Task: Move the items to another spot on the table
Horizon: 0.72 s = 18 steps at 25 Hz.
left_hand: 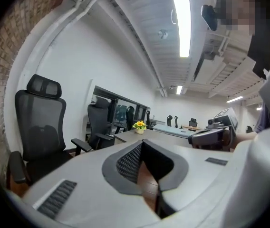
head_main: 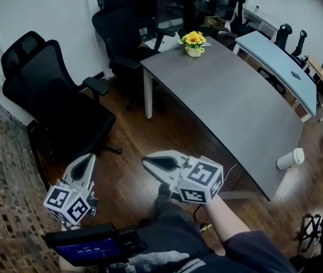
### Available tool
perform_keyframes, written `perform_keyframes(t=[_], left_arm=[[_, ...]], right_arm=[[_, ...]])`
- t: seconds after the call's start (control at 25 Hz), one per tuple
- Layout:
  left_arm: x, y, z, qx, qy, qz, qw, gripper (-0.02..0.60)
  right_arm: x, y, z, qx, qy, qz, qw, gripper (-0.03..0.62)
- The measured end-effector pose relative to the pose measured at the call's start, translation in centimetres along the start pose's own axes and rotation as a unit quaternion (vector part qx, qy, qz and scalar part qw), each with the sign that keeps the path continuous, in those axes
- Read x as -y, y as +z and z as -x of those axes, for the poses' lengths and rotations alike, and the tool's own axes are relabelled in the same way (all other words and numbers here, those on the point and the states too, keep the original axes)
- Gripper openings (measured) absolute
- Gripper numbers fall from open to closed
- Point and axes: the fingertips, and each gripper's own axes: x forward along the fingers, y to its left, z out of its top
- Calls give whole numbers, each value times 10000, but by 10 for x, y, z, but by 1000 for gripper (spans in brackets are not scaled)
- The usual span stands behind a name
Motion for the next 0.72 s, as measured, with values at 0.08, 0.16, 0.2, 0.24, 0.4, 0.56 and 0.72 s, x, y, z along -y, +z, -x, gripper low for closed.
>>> perform_keyframes(t=[0.08, 0.16, 0.2, 0.24, 0.4, 0.56, 0.72], left_arm=[[-14, 1, -19, -158, 99, -72, 9998, 23], [-28, 1, -42, -340, 261, -163, 9989, 23], [-35, 2, -56, -432, 358, -222, 9982, 23], [-40, 3, -71, -523, 442, -284, 9973, 23], [-35, 14, -137, -634, 309, -201, 9973, 23], [-25, 35, -202, -502, 149, -418, 9978, 25], [-20, 49, -249, -456, -107, -296, 9985, 24]], right_arm=[[24, 1, -8, 217, 126, -320, 9992, -17], [49, 7, -15, 544, 290, -694, 9957, -17], [64, 11, -18, 643, 290, -694, 9951, -17], [79, 15, -19, 653, 220, -543, 9961, -17], [132, 26, -18, 565, 218, -410, 9973, -17], [193, 45, -1, 840, 264, -768, 9932, -17], [234, 72, 17, 1192, 171, -904, 9886, -17]])
